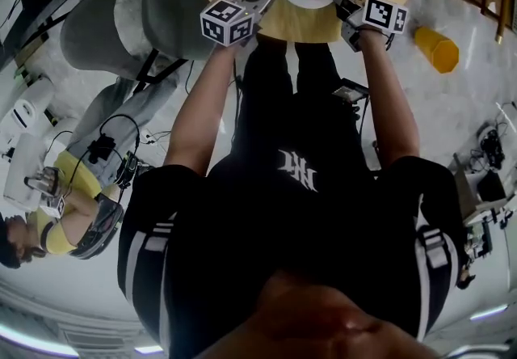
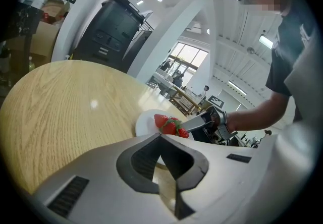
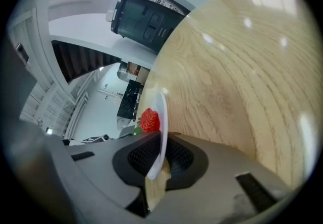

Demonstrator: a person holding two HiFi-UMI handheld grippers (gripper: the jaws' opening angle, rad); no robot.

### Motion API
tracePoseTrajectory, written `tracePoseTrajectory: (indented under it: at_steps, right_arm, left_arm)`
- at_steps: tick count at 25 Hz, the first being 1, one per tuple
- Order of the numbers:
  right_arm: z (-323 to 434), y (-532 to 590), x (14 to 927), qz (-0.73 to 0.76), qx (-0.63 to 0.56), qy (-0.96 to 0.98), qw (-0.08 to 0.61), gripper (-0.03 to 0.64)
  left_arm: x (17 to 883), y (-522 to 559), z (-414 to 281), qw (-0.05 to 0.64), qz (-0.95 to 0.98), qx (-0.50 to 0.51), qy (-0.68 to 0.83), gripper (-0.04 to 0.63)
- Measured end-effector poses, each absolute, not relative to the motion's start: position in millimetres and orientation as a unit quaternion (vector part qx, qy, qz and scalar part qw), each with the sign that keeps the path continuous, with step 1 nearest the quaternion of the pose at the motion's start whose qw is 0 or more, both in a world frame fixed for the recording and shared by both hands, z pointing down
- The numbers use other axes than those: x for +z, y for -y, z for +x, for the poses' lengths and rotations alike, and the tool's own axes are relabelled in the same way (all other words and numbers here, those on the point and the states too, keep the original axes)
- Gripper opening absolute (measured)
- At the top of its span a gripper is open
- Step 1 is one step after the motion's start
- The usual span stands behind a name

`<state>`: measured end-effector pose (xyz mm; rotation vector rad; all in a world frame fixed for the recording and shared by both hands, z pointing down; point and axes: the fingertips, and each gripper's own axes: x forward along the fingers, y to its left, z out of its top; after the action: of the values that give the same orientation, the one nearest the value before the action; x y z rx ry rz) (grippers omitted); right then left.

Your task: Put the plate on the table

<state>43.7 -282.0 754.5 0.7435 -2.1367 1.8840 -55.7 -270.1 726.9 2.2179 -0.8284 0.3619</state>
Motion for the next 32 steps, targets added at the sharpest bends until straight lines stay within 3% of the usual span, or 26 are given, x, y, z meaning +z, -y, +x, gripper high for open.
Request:
tracePoseTrajectory:
  at_steps: [11,32]
  right_arm:
    - [55.0,286.3,754.4,0.276,0.536,0.770,0.207,0.064]
    - [59.2,294.7,758.3,0.302,0.467,0.793,0.248,0.101]
  left_arm:
    - [727.1,261.8,-46.8,0.359,0.865,0.146,0.317,0.003]
    - [727.1,260.1,-47.7,0.355,0.866,0.148,0.319,0.003]
